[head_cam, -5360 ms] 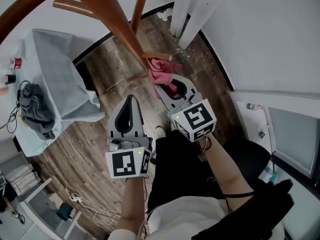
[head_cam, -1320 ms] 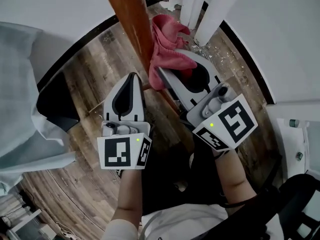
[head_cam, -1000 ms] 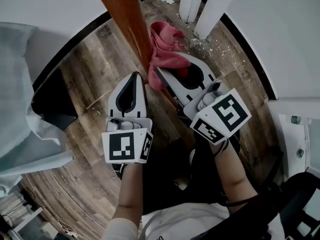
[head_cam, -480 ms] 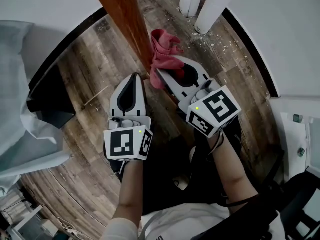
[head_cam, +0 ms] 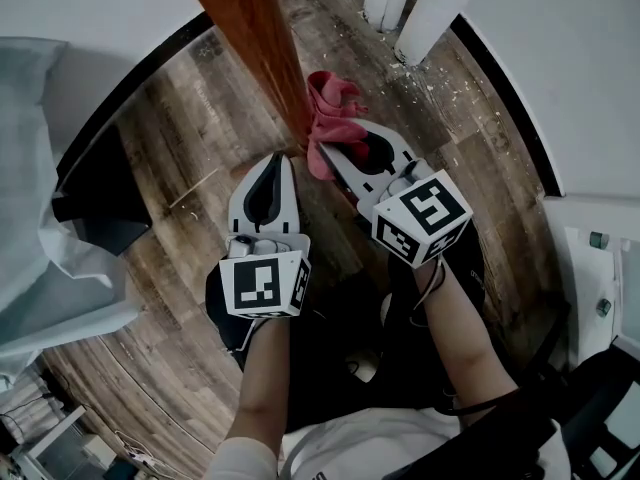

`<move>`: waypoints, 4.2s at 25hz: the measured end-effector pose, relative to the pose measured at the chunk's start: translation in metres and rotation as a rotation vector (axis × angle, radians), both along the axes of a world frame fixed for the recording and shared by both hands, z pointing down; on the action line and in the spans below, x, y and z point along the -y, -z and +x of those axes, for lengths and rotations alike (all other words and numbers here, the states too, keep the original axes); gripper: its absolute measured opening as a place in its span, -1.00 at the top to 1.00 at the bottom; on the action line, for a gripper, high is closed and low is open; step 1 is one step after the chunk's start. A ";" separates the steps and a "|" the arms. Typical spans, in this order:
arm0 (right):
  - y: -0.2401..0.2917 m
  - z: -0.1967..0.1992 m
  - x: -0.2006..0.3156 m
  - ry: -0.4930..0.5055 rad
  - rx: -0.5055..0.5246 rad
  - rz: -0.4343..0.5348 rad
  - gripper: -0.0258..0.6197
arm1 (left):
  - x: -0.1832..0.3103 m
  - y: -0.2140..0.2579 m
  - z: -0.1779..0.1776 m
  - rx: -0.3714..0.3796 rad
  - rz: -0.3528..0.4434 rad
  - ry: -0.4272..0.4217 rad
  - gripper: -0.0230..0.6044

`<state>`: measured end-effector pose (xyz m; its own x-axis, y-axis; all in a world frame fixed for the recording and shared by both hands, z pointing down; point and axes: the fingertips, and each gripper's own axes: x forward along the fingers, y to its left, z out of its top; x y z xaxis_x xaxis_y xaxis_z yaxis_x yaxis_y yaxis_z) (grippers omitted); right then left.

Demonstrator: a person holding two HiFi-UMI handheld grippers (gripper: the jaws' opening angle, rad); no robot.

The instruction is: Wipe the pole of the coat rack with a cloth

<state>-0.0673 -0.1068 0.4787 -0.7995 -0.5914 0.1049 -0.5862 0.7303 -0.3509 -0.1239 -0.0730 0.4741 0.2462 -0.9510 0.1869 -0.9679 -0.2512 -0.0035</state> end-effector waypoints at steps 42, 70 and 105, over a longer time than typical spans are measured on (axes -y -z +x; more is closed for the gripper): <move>-0.067 0.003 0.007 -0.081 -0.177 -0.134 0.63 | -0.002 -0.012 0.005 -0.023 -0.002 0.006 0.90; 0.164 0.045 -0.041 -0.106 -0.126 -0.136 0.63 | -0.037 0.191 0.008 0.009 -0.078 0.077 0.90; 0.442 0.104 -0.074 -0.280 -0.165 -0.084 0.63 | -0.073 0.447 0.014 -0.072 -0.045 0.084 0.90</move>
